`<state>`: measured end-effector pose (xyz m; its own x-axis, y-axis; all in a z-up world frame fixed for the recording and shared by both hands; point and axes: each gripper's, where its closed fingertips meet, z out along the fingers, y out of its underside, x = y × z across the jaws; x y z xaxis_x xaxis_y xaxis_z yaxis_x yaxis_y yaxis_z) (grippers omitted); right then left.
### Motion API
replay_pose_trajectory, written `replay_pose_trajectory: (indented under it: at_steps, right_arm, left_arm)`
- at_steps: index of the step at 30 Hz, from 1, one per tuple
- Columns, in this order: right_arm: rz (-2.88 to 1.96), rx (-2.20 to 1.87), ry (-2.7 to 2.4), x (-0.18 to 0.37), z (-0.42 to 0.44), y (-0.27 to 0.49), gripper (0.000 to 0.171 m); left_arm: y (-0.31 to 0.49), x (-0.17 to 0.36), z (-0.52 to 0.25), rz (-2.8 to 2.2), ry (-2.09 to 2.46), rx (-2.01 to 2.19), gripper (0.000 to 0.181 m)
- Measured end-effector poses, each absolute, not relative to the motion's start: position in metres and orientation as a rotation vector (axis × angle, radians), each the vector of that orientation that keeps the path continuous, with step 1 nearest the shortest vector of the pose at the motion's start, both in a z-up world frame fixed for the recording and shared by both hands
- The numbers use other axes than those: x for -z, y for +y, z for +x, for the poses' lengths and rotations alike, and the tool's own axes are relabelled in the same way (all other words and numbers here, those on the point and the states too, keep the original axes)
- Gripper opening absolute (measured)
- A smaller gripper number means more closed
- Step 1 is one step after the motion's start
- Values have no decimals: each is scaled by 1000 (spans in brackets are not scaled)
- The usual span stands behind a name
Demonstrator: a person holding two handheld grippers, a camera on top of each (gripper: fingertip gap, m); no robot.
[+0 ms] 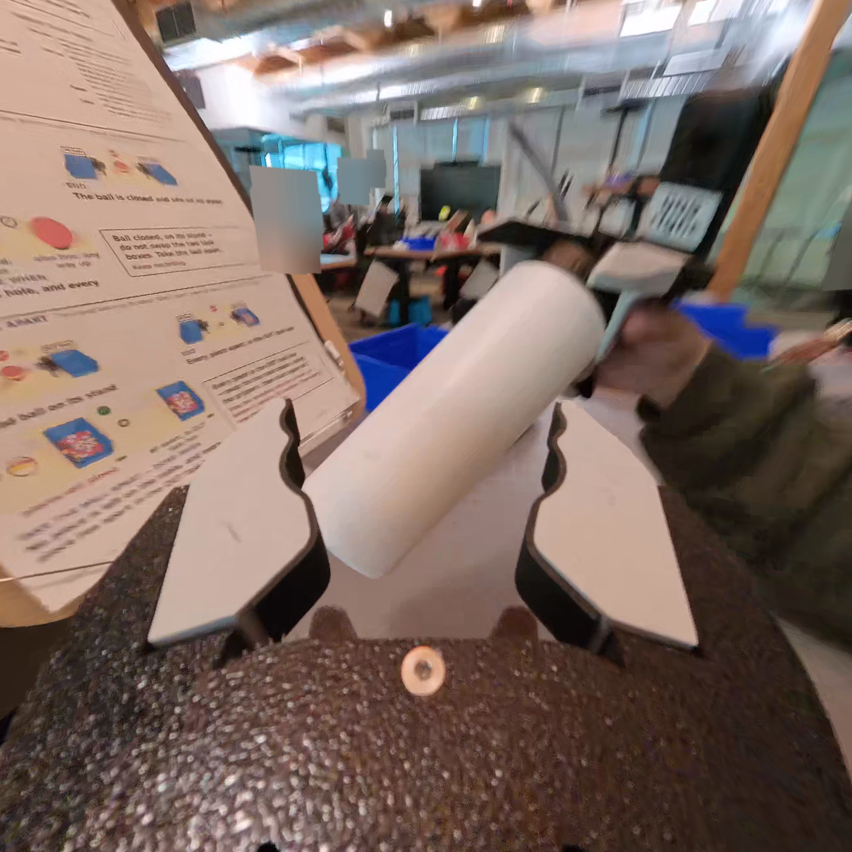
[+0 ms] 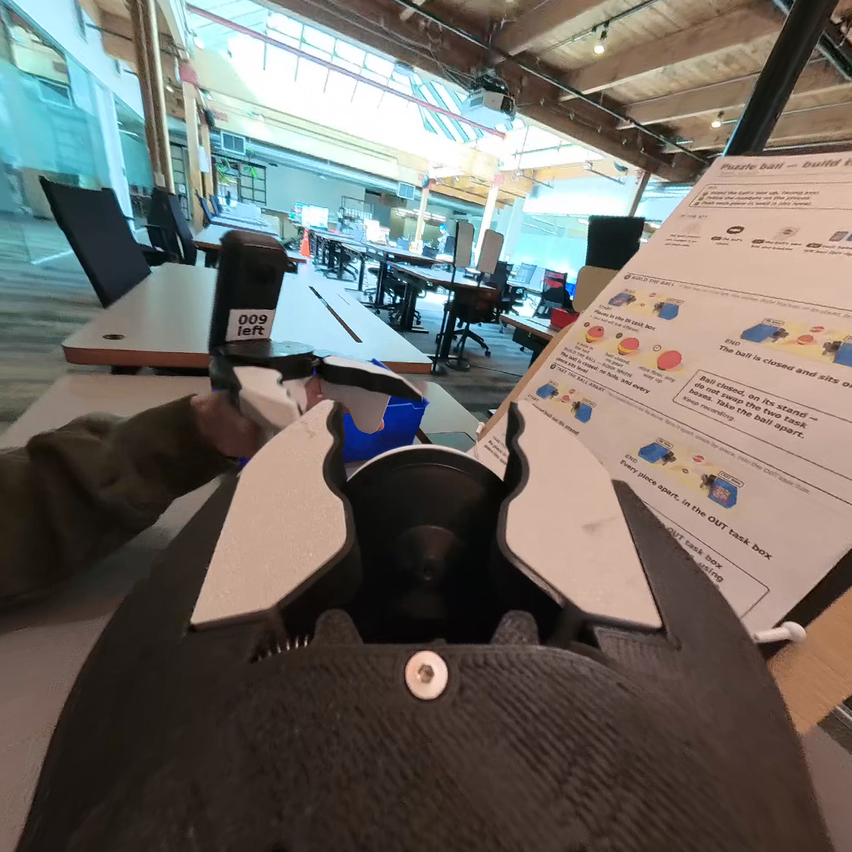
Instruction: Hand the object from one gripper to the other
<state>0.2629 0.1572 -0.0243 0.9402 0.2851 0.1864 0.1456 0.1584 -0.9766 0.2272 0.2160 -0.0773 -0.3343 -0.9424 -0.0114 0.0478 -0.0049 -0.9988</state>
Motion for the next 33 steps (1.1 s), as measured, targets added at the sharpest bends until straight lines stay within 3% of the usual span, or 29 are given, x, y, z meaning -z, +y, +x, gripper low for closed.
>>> replay_pose_trajectory:
  at_steps: [4,6,11,14,16,20,21,26,33]
  right_arm:
    - [-1390,-79,-356,16,260,156,68]
    - [-1334,-26,-258,0,273,149,68]
    - [-1016,-99,-56,-45,299,108,68]
    - [-914,-203,-65,-53,289,106,68]
    - [-917,-257,-105,-49,274,118,68]
    - [-986,-340,-163,-35,249,144,67]
    - [-1026,-356,-187,-30,243,149,64]
    - [-1256,-130,-310,1,236,167,52]
    - [-1631,88,-508,51,224,179,103]
  left_arm:
    - [225,100,238,-998,1509,1121,112]
    - [232,101,242,-1063,1442,1188,116]
    - [227,78,254,-1331,971,2082,120]
    - [199,52,253,-1177,713,2654,116]
    - [199,31,244,-1010,485,2765,112]
    - [204,16,232,-950,442,2595,103]
    - [213,13,225,-917,406,2546,89]
    - [236,13,214,-933,538,2353,87]
    - [234,10,211,-999,902,1753,85]
